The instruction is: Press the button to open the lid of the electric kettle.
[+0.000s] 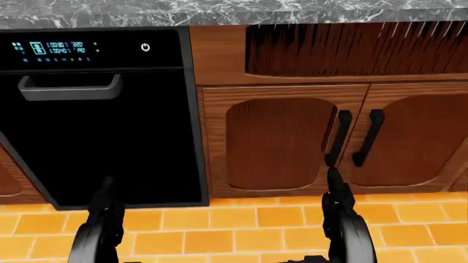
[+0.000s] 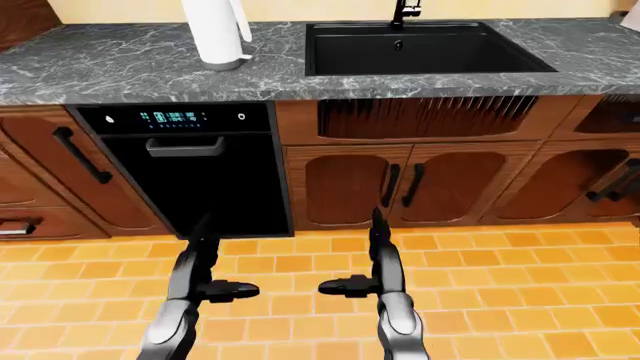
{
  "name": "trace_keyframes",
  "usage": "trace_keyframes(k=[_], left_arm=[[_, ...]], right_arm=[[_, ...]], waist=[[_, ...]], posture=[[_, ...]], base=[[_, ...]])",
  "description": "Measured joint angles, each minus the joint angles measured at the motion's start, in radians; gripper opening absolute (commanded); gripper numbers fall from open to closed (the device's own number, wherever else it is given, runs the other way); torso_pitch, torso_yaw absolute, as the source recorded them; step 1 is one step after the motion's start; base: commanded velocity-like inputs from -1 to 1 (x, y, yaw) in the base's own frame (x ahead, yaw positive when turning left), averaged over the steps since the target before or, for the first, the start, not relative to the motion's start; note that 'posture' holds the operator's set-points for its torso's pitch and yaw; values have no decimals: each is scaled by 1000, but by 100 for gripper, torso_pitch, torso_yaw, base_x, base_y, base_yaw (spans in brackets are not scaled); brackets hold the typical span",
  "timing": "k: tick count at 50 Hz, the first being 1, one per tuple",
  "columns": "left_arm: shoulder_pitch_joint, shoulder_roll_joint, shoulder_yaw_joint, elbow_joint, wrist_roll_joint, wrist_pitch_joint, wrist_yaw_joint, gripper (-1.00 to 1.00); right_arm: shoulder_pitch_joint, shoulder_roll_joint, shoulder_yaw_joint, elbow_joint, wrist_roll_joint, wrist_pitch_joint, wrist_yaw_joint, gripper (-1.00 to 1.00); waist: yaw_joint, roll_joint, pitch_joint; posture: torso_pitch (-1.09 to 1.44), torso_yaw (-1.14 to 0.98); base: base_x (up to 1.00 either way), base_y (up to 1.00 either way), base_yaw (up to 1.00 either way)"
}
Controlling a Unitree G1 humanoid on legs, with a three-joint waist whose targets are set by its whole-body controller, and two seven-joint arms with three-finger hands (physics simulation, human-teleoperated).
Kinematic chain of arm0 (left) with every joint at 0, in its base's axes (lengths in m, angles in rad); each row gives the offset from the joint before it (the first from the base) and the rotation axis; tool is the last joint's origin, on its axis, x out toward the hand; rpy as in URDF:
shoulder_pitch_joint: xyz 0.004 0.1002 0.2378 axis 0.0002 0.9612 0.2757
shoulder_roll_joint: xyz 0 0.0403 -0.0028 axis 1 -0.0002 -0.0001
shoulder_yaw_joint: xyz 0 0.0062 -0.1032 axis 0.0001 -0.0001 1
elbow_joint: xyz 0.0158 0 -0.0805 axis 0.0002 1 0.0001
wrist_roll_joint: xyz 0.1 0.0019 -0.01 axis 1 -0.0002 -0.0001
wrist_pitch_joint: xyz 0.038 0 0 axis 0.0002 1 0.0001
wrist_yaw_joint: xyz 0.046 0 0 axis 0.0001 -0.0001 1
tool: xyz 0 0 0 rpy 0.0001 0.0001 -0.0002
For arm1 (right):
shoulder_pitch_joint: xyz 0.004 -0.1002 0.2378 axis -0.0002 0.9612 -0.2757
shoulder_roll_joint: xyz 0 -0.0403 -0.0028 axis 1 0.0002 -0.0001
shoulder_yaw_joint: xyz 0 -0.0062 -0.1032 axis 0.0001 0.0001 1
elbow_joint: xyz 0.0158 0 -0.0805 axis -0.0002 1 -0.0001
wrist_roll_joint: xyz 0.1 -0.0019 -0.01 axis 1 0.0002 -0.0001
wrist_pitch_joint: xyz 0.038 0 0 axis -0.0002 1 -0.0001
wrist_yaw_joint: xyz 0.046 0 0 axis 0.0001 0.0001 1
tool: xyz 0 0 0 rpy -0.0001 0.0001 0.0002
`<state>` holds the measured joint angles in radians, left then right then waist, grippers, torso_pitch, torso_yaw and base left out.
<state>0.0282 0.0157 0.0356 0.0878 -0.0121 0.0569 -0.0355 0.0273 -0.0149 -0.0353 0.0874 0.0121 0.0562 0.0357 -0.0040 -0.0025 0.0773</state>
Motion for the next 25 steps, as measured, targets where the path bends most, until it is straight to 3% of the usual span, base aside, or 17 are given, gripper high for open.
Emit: trace_keyframes(k=[1,3,5,7,12,17,21,25], left_arm=[[0,2,2,-21,-3,5,-2,100],[-21,3,9,-81,-16,6,-7,100],[-26,2,11,-95,-28,1,-10,100],[-15,1,9,-100,-33,20,-8,100],[-34,17,19,-198,-31,155,0,100],[-99,29,62,-393,-50,304,12,100],[-180,57,98,-538,-92,463,35,100],[-266,107,169,-630,-146,606,62,100]], right_arm=[[0,-3,2,-18,0,0,2,100],[-19,-7,-1,-59,-2,-19,4,100],[-22,-3,2,-64,-7,-33,5,100],[-13,-4,4,-70,-6,-15,9,100],[-25,-16,-12,-127,0,57,16,100],[-65,-30,-24,-378,-1,212,45,100],[-181,-61,-71,-590,48,375,63,100],[-304,-129,-169,-676,113,525,48,100]], waist=[[-1,-4,-10],[5,-4,-59],[8,-10,-41],[8,-8,-53],[7,-4,-51],[7,-1,-60],[9,-2,-77],[9,-5,-82]], posture=[[0,0],[0,0],[0,0],[0,0],[0,0],[0,0],[0,0],[0,0]], base=[[0,0,0],[0,0,0],[0,0,0],[0,0,0],[0,0,0],[0,0,0],[0,0,0],[0,0,0]])
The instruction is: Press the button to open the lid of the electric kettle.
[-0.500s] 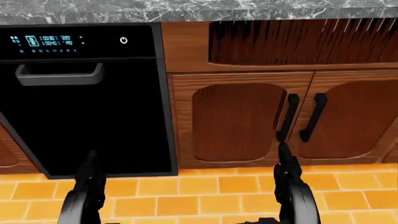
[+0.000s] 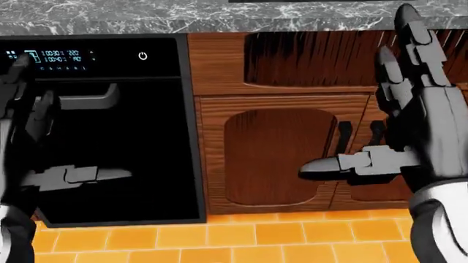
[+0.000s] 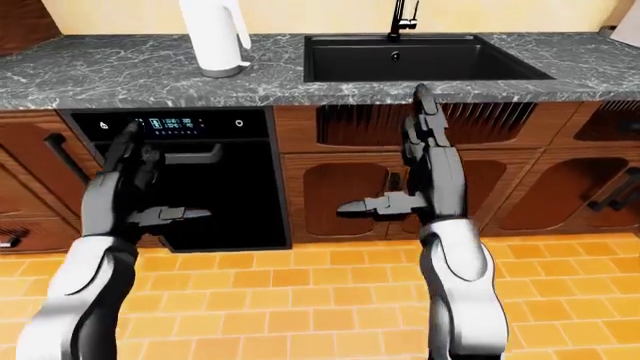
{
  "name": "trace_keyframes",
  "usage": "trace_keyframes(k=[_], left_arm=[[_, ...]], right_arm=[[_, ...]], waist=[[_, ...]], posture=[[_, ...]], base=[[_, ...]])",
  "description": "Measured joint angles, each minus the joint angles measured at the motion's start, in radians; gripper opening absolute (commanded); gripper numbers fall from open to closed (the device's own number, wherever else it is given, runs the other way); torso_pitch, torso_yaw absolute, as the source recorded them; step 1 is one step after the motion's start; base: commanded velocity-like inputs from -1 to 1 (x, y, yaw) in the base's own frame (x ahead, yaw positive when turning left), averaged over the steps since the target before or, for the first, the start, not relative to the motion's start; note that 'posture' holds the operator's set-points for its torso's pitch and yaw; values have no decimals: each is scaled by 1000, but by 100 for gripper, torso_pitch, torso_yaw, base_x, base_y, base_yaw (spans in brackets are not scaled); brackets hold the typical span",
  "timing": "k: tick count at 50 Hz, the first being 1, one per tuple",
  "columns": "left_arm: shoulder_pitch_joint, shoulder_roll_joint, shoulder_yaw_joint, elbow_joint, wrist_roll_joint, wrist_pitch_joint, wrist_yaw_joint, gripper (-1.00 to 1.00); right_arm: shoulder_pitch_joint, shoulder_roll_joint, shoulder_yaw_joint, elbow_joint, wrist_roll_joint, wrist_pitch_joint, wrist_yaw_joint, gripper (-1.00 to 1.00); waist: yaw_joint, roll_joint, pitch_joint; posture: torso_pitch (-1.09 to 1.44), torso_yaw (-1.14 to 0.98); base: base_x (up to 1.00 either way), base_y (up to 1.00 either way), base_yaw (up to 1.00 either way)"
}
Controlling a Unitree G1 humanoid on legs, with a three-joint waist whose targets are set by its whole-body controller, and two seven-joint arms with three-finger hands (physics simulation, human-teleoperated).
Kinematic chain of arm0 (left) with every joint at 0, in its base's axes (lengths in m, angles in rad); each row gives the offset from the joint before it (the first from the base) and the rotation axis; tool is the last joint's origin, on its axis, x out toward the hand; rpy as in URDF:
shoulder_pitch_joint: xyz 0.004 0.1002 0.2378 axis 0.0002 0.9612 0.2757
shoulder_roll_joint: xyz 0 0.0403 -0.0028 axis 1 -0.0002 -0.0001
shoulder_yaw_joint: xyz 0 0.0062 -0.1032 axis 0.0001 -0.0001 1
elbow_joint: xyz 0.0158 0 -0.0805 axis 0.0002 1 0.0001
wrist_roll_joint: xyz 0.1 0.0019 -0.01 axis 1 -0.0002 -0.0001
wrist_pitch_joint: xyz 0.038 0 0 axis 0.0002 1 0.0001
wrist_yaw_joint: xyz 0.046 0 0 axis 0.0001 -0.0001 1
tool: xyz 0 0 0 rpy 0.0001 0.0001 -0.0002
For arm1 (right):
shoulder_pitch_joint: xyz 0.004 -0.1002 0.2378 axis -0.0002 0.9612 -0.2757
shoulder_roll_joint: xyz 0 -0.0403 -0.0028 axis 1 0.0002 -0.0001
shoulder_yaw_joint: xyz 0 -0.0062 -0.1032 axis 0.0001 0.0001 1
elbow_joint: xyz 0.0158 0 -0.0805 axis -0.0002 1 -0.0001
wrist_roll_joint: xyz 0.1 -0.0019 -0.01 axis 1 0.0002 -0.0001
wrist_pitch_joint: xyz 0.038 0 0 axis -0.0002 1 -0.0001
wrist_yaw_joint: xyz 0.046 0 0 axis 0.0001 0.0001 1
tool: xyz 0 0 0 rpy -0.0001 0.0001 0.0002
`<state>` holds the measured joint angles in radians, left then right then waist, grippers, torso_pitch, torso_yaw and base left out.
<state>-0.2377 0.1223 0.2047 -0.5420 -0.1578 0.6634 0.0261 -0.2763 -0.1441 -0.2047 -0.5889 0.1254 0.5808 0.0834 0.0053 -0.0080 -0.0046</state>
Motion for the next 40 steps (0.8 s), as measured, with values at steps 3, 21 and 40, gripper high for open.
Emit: trace_keyframes(k=[3,21,40], left_arm=[[-39,42,52,-19,-37,57,19,100],[-288,301,207,-94,-258,326,158,100],[-325,374,222,-93,-344,369,221,100]], right_arm=[[-43,-51,-58,10,36,63,-25,100],[-200,-266,-162,56,151,226,-72,100],[-233,-304,-166,40,206,259,-82,100]], waist=[[-1,-1,6],[-2,9,44],[-5,34,53]], posture=[[0,0],[0,0],[0,0]], base=[[0,0,0],[0,0,0],[8,11,0]])
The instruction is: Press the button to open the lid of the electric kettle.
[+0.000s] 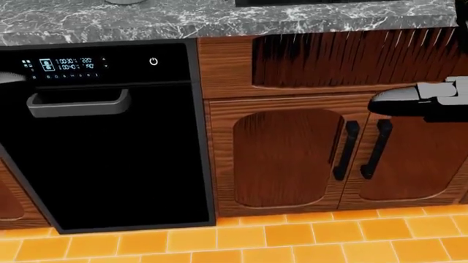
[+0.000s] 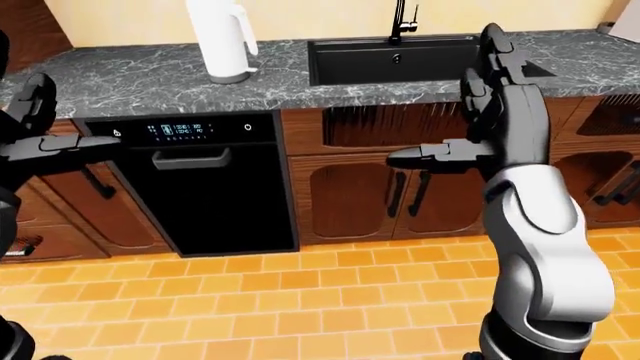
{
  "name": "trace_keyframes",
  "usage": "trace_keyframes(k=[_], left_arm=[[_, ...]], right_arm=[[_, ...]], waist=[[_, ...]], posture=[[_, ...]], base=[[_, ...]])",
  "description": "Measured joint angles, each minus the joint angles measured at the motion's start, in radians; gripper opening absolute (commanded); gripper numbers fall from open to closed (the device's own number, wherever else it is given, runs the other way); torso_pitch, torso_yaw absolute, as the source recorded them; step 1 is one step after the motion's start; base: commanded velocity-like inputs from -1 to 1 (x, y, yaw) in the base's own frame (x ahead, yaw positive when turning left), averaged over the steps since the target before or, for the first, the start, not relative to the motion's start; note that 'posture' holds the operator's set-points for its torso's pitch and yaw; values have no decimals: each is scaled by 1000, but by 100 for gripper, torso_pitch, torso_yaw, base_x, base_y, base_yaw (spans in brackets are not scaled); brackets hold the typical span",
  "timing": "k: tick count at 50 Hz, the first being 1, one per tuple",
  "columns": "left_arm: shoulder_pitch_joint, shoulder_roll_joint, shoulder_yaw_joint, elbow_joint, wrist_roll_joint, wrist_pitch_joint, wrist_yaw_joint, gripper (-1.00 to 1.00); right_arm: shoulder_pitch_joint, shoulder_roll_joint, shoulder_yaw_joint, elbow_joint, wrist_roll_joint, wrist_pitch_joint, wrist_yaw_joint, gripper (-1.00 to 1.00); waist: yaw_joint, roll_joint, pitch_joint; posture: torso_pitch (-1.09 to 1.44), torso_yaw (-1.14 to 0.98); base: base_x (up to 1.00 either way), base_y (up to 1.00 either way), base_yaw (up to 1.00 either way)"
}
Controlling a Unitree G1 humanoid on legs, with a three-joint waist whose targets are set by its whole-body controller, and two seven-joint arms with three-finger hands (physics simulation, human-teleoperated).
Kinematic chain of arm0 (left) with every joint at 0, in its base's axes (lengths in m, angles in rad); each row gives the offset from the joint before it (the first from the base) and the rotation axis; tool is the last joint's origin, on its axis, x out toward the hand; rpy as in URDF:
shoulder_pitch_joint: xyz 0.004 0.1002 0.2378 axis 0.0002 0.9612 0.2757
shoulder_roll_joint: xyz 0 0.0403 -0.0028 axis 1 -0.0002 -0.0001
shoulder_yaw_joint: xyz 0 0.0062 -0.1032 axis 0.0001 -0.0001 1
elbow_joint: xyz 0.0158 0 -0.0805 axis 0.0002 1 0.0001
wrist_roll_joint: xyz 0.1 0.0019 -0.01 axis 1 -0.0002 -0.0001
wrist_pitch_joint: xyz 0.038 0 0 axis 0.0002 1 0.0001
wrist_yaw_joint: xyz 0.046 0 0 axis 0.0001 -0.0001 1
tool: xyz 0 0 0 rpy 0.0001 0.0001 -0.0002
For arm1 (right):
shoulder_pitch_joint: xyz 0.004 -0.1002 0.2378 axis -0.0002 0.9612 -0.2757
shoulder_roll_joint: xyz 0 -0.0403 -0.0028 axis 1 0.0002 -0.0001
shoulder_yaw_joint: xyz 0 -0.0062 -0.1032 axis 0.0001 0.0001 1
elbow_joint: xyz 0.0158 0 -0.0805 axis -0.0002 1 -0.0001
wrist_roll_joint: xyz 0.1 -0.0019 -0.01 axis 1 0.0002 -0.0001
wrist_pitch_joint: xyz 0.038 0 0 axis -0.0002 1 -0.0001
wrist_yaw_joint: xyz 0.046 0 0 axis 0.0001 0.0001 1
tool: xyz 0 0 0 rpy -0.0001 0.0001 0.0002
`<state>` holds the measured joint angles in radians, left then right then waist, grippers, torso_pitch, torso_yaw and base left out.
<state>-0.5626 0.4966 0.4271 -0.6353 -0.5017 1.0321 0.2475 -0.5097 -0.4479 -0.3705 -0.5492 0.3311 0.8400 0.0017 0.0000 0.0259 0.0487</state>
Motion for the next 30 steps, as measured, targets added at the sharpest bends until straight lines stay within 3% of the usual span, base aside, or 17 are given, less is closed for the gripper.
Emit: trace_keyframes(k=[2,6,8,11,14,16,20,25,29,30], left_arm=[[1,1,-2,4,1,1,4,100],[-6,1,-6,-6,-3,-4,4,100],[3,-9,-19,-8,-9,-2,3,100],[6,-9,-31,0,-19,7,-3,100],[-1,-2,-18,-6,-19,2,-2,100],[0,2,-11,-9,-13,-8,0,100],[14,3,3,11,-4,-1,7,100],[-1,9,1,-3,-9,-1,8,100],[-6,13,3,-1,-14,-1,8,100],[-6,7,-1,-2,-15,-2,8,100]], right_arm=[[0,-1,-1,1,5,-1,1,100],[-7,-9,-10,-3,8,1,-6,100],[1,-9,-21,-5,8,3,-11,100],[6,-10,-22,6,8,18,-18,100],[-4,-15,-19,-11,10,12,-20,100],[-9,-17,-17,-23,12,5,-18,100],[4,1,13,-14,23,15,-10,100],[-6,-6,-2,-20,24,25,-13,100],[-9,-8,-5,-34,23,13,-16,100],[-8,-12,-8,-31,22,11,-16,100]], waist=[[-1,-14,-1],[2,-65,2],[-8,-47,9],[-9,-52,-1],[-13,-4,12],[-13,39,6],[11,38,5],[15,-12,2],[22,-80,-4],[13,-75,-4]], posture=[[0,0],[0,0],[0,0],[0,0],[0,0],[0,0],[0,0],[0,0],[0,0],[0,0]], base=[[14,18,0],[14,19,0],[14,16,0],[20,4,0],[21,0,0],[21,0,0],[21,0,0],[21,0,0],[21,0,0],[21,0,0]])
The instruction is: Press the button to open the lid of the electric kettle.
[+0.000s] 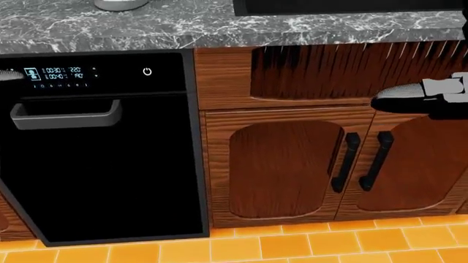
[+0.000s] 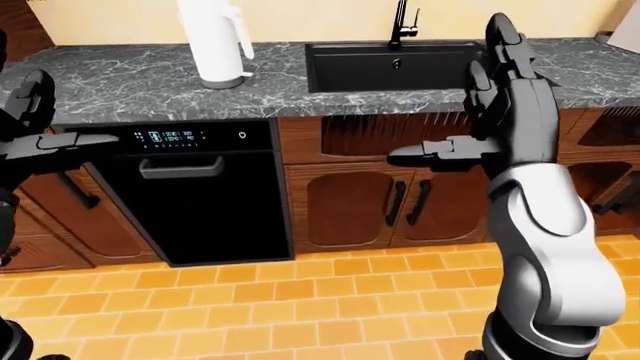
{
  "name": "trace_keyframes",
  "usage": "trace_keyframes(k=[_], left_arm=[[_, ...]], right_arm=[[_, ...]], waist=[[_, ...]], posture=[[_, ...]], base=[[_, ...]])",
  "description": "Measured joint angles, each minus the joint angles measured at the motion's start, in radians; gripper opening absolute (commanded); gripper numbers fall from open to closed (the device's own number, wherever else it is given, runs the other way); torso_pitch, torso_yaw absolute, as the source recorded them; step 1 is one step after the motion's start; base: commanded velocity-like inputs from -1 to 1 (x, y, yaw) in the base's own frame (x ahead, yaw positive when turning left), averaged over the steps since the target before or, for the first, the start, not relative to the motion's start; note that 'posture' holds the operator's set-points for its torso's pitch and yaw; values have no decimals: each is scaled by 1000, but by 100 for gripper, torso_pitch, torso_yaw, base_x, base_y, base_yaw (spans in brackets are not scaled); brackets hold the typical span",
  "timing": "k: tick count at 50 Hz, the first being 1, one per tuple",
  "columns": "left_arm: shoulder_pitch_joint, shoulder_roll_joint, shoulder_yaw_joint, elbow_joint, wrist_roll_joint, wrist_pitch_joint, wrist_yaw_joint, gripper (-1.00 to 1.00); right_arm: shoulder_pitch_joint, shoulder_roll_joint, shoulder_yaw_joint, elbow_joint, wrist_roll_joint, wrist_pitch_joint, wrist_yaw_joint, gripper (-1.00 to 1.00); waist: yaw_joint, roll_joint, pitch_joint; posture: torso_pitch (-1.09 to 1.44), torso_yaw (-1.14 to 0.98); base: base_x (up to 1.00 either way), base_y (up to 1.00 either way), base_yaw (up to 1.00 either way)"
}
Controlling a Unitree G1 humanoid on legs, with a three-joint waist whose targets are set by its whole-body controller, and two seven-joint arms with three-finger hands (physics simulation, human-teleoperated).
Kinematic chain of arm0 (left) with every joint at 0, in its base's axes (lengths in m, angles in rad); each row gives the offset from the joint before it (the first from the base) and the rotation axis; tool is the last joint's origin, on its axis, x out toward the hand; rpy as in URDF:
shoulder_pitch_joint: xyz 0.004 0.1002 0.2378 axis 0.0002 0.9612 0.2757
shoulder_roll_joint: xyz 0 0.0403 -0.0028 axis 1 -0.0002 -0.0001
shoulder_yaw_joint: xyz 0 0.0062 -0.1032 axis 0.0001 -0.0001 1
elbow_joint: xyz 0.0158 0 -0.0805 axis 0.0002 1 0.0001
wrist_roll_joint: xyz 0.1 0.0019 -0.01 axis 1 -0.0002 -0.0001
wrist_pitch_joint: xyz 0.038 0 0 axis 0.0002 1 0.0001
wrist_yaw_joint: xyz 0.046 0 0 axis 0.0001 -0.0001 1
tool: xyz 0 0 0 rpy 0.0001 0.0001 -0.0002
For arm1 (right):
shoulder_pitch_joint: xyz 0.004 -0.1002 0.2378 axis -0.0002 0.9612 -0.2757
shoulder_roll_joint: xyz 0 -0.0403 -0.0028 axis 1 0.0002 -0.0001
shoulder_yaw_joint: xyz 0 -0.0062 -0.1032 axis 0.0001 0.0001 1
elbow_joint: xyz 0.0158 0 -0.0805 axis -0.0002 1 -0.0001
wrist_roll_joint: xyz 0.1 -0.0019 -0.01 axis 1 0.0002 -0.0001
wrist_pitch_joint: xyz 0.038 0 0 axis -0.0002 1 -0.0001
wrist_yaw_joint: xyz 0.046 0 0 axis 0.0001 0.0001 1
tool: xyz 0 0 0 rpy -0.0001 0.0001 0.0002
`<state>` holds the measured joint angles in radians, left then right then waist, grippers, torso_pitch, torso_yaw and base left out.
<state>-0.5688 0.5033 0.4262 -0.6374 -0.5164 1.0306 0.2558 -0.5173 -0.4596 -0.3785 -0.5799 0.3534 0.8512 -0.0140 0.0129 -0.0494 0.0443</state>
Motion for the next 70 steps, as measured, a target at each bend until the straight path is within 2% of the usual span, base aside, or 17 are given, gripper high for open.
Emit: trace_keyframes(k=[5,9,12,17,25,27,30,35,40,43,45,53,54,59,63,66,70], left_arm=[[5,-2,-22,7,-19,18,-8,100],[0,6,-4,-2,-16,4,-4,100],[-5,11,1,-4,-17,-3,-1,100],[8,10,10,19,-13,12,12,100],[-8,16,9,0,-29,3,17,100],[3,7,-5,2,-37,6,15,100],[5,9,-15,11,-49,19,12,100],[-14,27,8,0,-52,12,20,100],[-17,32,4,-4,-59,5,25,100],[1,30,12,17,-57,17,31,100],[-2,33,15,18,-54,23,36,100],[-19,44,17,5,-62,7,37,100],[-16,34,12,2,-63,7,38,100],[-12,34,-8,15,-81,26,34,100],[-24,41,5,-1,-80,14,40,100],[-29,46,5,-3,-81,8,43,100],[-7,41,13,18,-73,19,51,100]], right_arm=[[12,1,-12,19,-7,22,-9,100],[-2,-5,-11,-4,-1,21,-9,100],[-7,-7,-10,-6,1,14,-8,100],[1,7,17,8,16,34,0,100],[-22,-13,-9,-13,25,26,-16,100],[-8,-9,-16,-3,22,27,-20,100],[-7,-8,-17,15,23,48,-27,100],[-17,-12,-16,1,37,39,-32,100],[-18,-15,-16,6,42,39,-35,100],[-8,-2,11,8,51,47,-30,100],[-6,-3,14,7,57,53,-26,100],[-25,-14,-9,-16,56,40,-35,100],[-20,-16,-13,-12,56,39,-36,100],[-15,-15,-15,10,54,61,-45,100],[-26,-20,-18,-7,60,53,-47,100],[-32,-20,-17,-4,63,53,-49,100],[-18,-10,13,-4,79,69,-42,100]], waist=[[-18,18,7],[-19,65,13],[-25,121,4],[0,108,5],[1,1,1],[-13,11,12],[-19,11,4],[-16,44,1],[-27,130,-11],[-5,118,9],[-4,105,5],[-1,-2,0],[-10,11,3],[-20,7,-6],[-26,64,4],[-27,127,-7],[-9,111,5]], posture=[[0,0],[0,0],[0,0],[0,0],[0,0],[0,0],[0,0],[0,0],[0,0],[0,0],[0,0],[0,0],[0,0],[0,0],[0,0],[0,0],[0,0]], base=[[22,0,0],[21,0,0],[22,0,0],[21,1,0],[22,7,0],[22,9,0],[21,13,0],[16,25,0],[15,27,0],[14,27,0],[14,27,0],[14,27,0],[13,27,0],[14,27,0],[14,27,0],[14,27,0],[13,27,0]])
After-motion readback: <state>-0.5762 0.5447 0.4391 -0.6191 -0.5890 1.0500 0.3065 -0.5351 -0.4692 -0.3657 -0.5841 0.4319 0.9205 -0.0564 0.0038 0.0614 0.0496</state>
